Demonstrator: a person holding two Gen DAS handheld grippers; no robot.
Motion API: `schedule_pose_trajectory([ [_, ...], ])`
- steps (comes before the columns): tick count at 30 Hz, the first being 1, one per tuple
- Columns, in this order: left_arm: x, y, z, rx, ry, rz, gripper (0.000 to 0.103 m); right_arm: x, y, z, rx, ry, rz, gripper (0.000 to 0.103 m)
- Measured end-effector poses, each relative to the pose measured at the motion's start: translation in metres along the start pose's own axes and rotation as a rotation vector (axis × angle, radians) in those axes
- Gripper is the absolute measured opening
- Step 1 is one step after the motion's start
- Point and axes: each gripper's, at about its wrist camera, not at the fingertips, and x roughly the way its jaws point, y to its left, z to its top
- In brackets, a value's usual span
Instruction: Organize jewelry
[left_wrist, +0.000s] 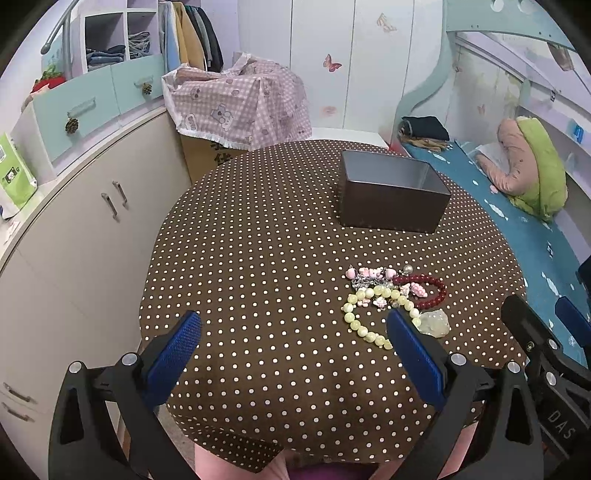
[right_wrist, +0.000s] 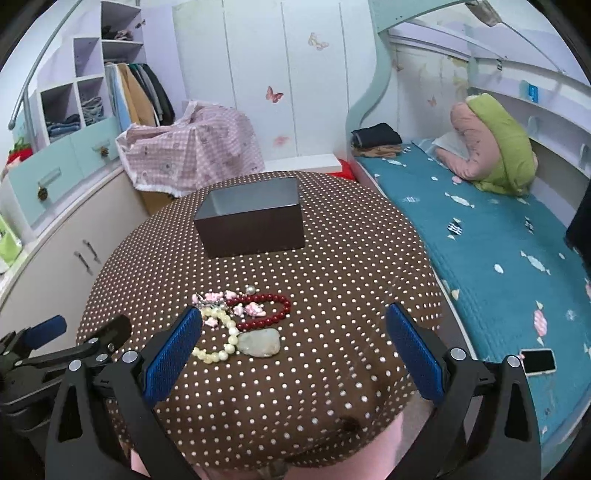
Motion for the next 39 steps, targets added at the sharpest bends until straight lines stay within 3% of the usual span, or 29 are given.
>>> schedule_pose_trajectory([
  [13,-0.0009,0.0036,-0.0006,-0.019,0.007,0.032,0.096,0.003,0.0021,-0.0008,-0.001,0.02,0.027,0.096],
  [39,-0.0012,-0.0015,-0.0005,-0.016,0.02,0.005,0.096,0.0004,-0.0028,-0.0029,0.007,0.025,0.012,0.096],
])
